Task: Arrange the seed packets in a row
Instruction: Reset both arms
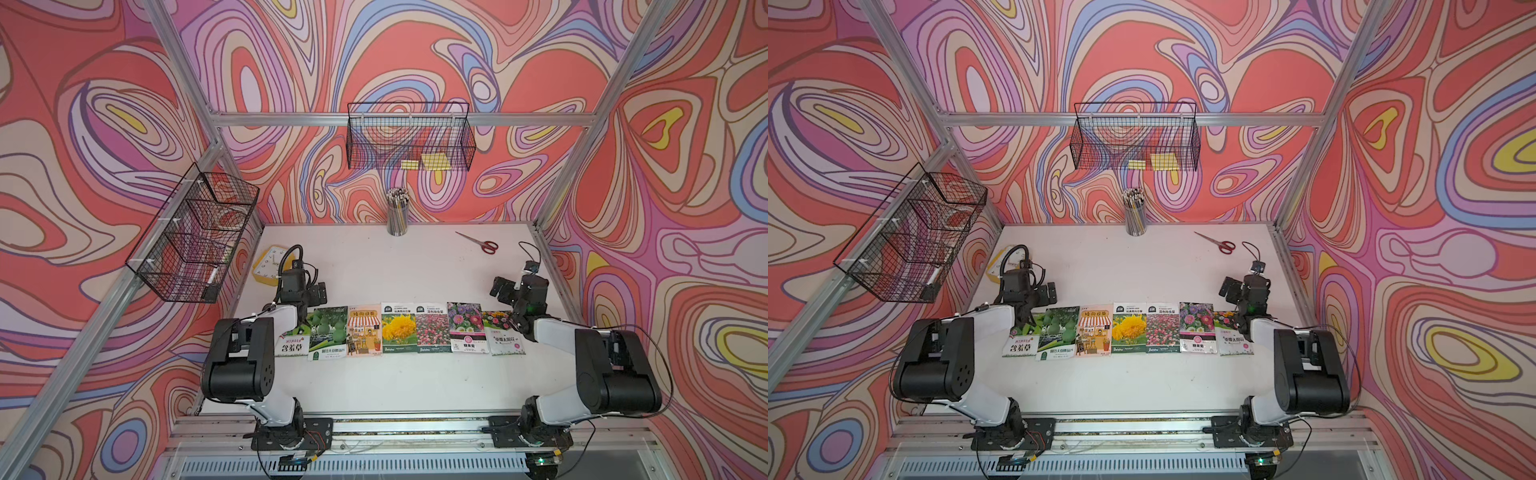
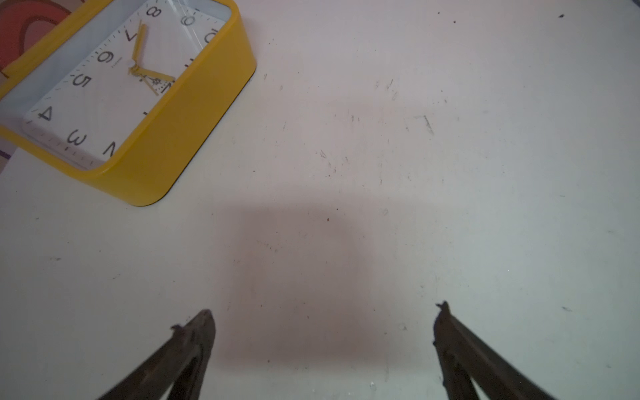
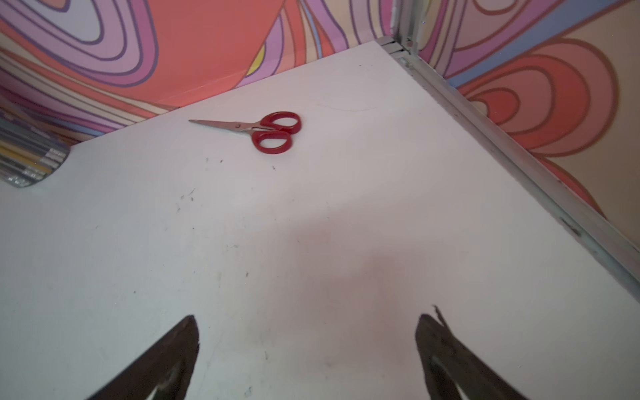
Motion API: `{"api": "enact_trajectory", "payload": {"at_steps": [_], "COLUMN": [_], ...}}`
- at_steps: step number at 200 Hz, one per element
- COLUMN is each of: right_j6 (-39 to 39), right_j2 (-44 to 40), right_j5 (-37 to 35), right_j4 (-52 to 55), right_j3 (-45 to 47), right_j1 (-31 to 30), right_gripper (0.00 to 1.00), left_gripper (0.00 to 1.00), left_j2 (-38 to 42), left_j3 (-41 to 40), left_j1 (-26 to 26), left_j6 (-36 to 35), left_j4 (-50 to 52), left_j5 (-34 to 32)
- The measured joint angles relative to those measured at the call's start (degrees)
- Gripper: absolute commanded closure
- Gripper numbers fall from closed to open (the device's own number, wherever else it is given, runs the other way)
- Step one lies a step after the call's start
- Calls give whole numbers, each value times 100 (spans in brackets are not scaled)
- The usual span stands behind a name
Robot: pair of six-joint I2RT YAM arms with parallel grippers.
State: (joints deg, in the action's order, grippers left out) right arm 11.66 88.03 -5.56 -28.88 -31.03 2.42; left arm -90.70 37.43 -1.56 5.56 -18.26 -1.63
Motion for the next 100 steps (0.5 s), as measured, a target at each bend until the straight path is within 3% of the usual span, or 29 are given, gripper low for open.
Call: {"api": "enact_trajectory", "payload": {"at_steps": [36, 100], "right_j6": [-540, -992], "right_j2": [658, 933], "right_j5": [55, 289], "right_j4": [-813, -2098], "right_j3": [-42, 319], "right_j1": [-94, -245], "right_gripper": [2, 2], "left_gripper": [0, 1], "left_j2": [317, 245], "left_j3": [-1471, -1587], "left_j1": [190, 302], "left_j6": [-262, -446], "left_j4": [-1858, -2754], "left_j5": [13, 4]}}
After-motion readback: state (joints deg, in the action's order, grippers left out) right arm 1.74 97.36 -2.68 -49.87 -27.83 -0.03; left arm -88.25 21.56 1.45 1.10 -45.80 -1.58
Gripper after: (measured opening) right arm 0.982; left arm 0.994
